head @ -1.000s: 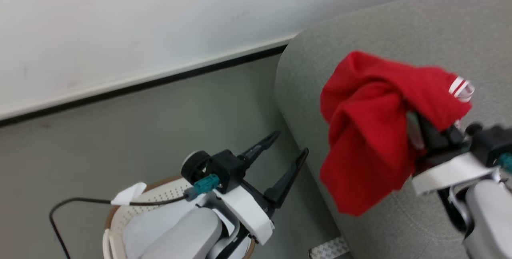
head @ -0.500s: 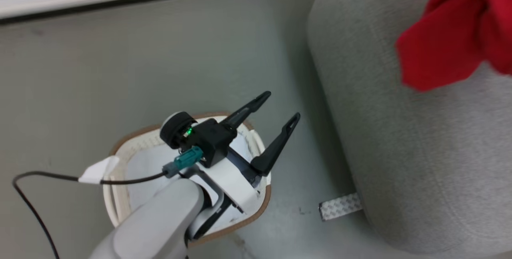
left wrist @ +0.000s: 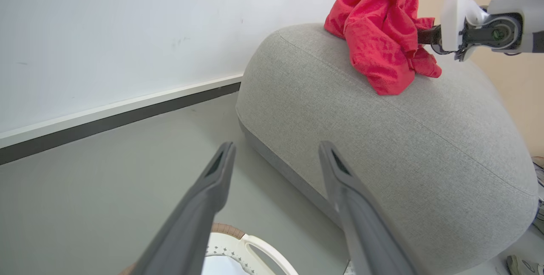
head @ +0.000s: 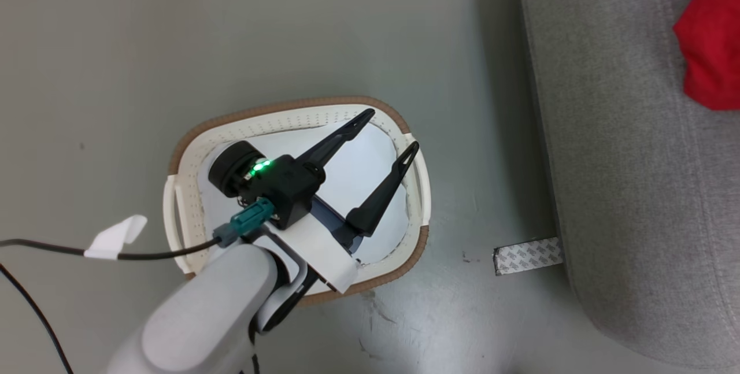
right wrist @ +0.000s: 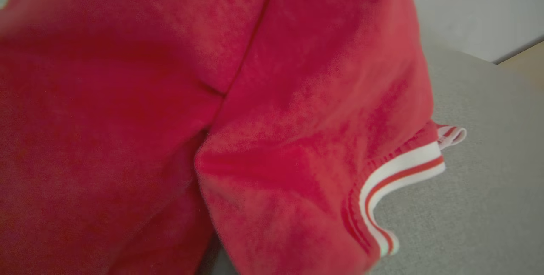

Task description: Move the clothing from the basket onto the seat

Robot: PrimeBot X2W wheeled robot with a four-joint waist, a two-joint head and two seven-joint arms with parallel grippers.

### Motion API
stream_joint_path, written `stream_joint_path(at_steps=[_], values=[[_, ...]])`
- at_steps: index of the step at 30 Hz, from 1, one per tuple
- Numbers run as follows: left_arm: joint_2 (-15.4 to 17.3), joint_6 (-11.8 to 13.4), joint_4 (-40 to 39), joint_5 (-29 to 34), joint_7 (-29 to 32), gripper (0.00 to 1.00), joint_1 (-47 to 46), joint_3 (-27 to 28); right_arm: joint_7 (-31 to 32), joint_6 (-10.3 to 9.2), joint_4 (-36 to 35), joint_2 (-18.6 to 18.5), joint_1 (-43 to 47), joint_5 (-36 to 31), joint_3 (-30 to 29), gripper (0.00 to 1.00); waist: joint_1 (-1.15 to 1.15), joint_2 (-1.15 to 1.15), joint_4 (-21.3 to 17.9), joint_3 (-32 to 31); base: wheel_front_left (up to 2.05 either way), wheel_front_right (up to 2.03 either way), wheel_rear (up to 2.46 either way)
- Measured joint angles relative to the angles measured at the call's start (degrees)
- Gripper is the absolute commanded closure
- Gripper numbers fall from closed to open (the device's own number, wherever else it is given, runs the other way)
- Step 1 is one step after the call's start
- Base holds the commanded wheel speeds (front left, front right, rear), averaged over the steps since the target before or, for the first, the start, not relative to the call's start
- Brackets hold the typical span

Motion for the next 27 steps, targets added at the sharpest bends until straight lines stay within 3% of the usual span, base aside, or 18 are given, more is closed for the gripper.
stream_joint_path(at_steps=[3,5,6,7,8,19,23,27], values=[[0.07,0.07,0.12,0.00,-0.13,0.00,-0.03,-0.04,2.01,-0.01,1.35,0.21,-0.83,2.15,1.62,1.00,0.00,0.00,0.63,0.65,0.00,0.00,0.00],[0.11,0.09,0.40,-0.01,-0.21,0.00,-0.03,-0.01,2.24,-0.01,1.83,0.10,-1.15,2.96,2.71,0.83,0.00,-0.01,0.60,0.41,0.00,0.00,0.00],[0.13,0.23,0.56,-0.02,-0.31,0.00,-0.03,0.08,2.25,-0.01,2.08,0.12,-1.20,3.25,3.33,0.63,0.00,-0.01,0.53,0.15,0.00,0.00,0.00],[0.14,0.24,0.76,-0.04,-0.65,0.00,-0.03,0.13,2.24,-0.01,2.27,0.14,-1.21,3.45,4.04,0.28,0.00,0.00,0.44,-0.20,0.00,0.00,0.00],[0.16,0.27,0.92,-0.14,-0.71,0.00,-0.01,0.18,2.11,-0.01,2.38,0.14,-1.22,3.47,4.70,0.00,0.00,0.00,0.33,-0.60,0.00,0.00,0.00],[-1.07,1.58,5.09,-3.31,-3.28,0.00,4.60,1.79,-0.01,0.00,1.12,-1.21,3.71,8.49,12.67,0.00,-0.01,-0.01,-0.77,-10.72,0.00,0.00,0.00],[-1.60,3.26,6.27,-4.69,-4.21,0.00,7.16,3.75,-0.68,0.00,-0.76,-4.89,6.65,9.11,15.13,0.00,-0.01,0.00,-0.85,-16.17,0.00,0.00,0.00],[-1.56,5.17,6.90,-6.43,-4.74,0.00,9.64,7.31,-2.67,0.00,-5.53,-5.34,8.67,10.66,16.06,0.00,-0.01,0.00,-0.71,-21.58,0.00,0.00,0.00]])
